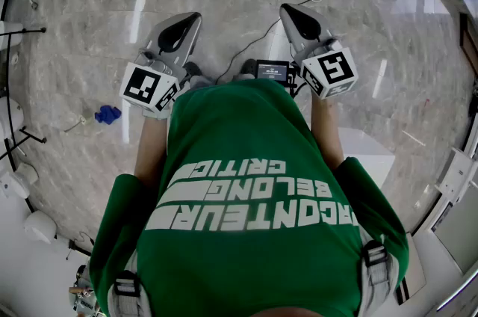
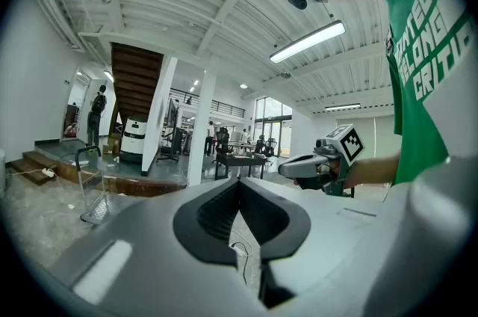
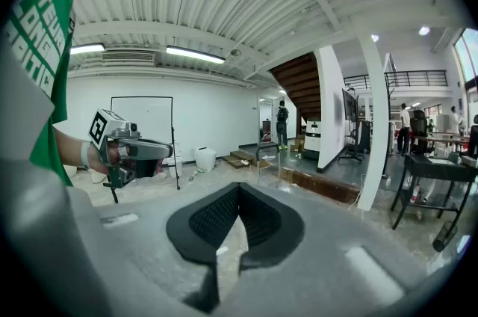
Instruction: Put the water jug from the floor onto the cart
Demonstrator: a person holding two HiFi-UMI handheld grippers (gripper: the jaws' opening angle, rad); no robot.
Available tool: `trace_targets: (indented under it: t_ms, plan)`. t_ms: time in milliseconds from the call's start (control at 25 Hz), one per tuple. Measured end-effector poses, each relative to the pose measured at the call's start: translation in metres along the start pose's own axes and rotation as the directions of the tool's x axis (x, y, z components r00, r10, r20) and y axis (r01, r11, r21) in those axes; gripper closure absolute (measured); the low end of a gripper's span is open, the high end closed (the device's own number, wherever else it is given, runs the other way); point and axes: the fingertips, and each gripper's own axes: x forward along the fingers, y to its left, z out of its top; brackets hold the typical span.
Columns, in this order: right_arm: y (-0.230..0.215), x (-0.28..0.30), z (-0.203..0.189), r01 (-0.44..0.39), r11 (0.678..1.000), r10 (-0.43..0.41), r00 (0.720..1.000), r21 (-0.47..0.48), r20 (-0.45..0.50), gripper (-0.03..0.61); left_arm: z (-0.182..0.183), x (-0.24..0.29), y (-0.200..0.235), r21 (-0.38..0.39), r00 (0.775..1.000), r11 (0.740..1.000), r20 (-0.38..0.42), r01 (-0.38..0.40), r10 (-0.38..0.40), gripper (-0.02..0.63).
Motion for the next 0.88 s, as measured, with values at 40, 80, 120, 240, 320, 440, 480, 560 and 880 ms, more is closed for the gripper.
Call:
trace_targets:
  t_ms: [40,80,120,240,320,440,480,560,880]
  plan:
    - [0.002,0.002,0.0,-0.001,1.0,0.001,1.0,0.002,0.0,0.587,-0.002,-0.001,0.0,0.0,1.0,1.0,-0.001,0.001,-0.001,0.598]
    - [0.004,0.004,-0.001,-0.003,1.0,0.003,1.0,0.004,0.001,0.586,-0.004,-0.001,0.001,0.001,1.0,1.0,-0.002,0.002,-0.002,0.598]
    - [0.005,0.005,-0.001,-0.005,1.0,0.005,1.0,0.006,0.0,0.586,-0.006,-0.002,0.001,0.0,1.0,1.0,-0.003,0.003,-0.003,0.598]
    - [0.007,0.004,-0.002,-0.008,1.0,0.008,1.0,0.008,-0.001,0.586,-0.006,-0.003,0.0,-0.008,1.0,1.0,-0.009,-0.003,0.003,0.598]
    - [0.008,0.006,-0.001,-0.013,1.0,0.013,1.0,0.007,0.002,0.586,-0.008,-0.003,0.002,-0.003,1.0,1.0,-0.009,-0.002,0.002,0.598]
    - [0.008,0.006,-0.001,-0.024,1.0,0.024,1.0,0.005,0.012,0.586,-0.01,-0.002,0.003,0.006,1.0,1.0,-0.01,0.0,0.0,0.598]
    - [0.006,0.005,-0.001,-0.023,1.0,0.023,1.0,0.005,0.014,0.586,-0.01,-0.001,0.001,0.005,1.0,1.0,-0.011,0.0,0.0,0.598]
    - [0.003,0.003,-0.002,-0.014,1.0,0.014,1.0,0.008,0.016,0.586,-0.011,0.001,-0.001,-0.001,1.0,1.0,-0.01,-0.002,0.002,0.598]
    - [-0.017,-0.004,-0.011,0.008,0.999,-0.008,1.0,0.031,0.027,0.586,-0.016,0.017,-0.007,-0.01,1.0,1.0,-0.021,-0.007,0.007,0.598]
